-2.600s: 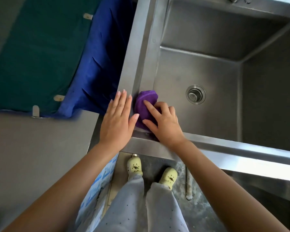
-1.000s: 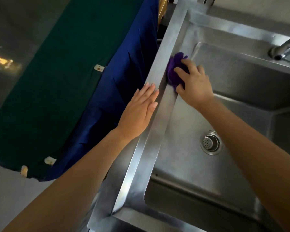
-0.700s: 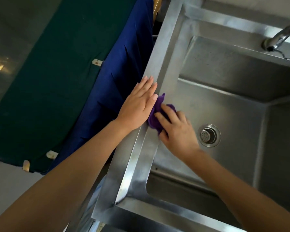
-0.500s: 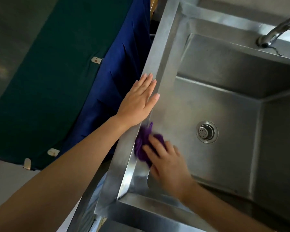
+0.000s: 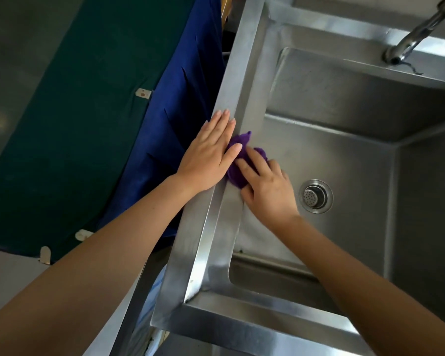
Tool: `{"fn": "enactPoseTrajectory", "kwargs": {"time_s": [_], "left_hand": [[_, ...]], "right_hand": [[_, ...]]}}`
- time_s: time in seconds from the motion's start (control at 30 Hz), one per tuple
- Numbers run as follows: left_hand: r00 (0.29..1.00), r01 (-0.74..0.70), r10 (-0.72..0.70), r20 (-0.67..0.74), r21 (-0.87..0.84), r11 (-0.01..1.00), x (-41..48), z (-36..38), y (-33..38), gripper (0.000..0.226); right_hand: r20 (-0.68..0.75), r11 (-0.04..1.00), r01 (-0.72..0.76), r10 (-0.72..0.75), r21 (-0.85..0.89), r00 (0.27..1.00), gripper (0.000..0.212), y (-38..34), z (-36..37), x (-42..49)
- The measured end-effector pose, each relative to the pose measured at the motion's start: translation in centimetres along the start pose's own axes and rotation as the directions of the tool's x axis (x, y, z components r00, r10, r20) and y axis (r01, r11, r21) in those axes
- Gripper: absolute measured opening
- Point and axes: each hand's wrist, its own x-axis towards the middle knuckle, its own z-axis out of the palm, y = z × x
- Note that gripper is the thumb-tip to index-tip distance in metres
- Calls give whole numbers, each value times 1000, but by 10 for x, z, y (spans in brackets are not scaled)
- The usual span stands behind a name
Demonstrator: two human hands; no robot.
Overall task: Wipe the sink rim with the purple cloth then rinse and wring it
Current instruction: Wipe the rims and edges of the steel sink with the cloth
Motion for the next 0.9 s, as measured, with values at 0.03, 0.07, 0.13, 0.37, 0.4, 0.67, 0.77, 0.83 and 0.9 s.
{"fn": "enactPoseTrajectory", "kwargs": {"time_s": [0.03, 0.07, 0.13, 0.37, 0.4, 0.67, 0.77, 0.83, 0.9], "left_hand": [[1000, 3, -3, -1, 9, 1000, 0, 0, 1, 75], [1000, 4, -4, -3, 13, 1000, 1, 0, 1, 75], [1000, 13, -13, -11, 20, 1000, 2, 0, 2, 75], [994, 84, -76, -80, 99, 992, 19, 1, 9, 78], [992, 105, -97, -79, 96, 990, 27, -1, 9, 78], [987, 149, -140, -82, 118, 982, 100, -16, 5, 63], [979, 179, -167, -117, 96, 979, 130, -24, 1, 60], [980, 183, -174, -101, 92, 979, 143, -24, -3, 59], [980, 183, -174, -98, 83, 980, 147, -20, -6, 59]], "right_hand": [[9, 1000, 6, -6, 25, 1000, 52, -7, 1, -14], [21, 999, 9, -10, 50, 1000, 52, -14, 2, -28], [35, 996, -1, -3, 88, 999, 48, -26, 4, -49], [-48, 980, -155, 162, 127, 986, 48, 5, 11, 30], [-46, 973, -173, 182, 154, 982, 48, 12, 11, 48], [-31, 946, -206, 220, 252, 975, 48, 55, 1, 136], [-168, 896, -179, 265, 406, 949, 41, 71, -4, 145], [-264, 825, -211, 393, 525, 881, 40, 88, -15, 155], [-303, 790, -272, 492, 550, 816, 42, 114, -28, 175]]}}
